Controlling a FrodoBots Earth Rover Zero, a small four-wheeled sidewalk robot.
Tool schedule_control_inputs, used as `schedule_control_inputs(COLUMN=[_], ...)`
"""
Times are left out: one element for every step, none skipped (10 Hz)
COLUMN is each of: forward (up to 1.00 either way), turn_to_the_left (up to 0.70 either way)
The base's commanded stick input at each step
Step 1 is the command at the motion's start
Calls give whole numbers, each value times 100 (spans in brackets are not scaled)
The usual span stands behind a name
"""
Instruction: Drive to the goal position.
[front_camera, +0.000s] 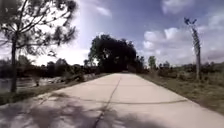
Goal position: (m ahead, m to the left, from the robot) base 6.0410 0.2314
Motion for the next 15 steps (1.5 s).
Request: schedule_control_inputs(forward=[100, 100, 100, 100, 100, 100, 100, 100, 100, 100, 100, 100, 100, 100, 100], turn_to_the_left=[0, 0, 0, 0, 0, 0, 0, 0, 0, 0, 0, 0, 0, 0, 0])
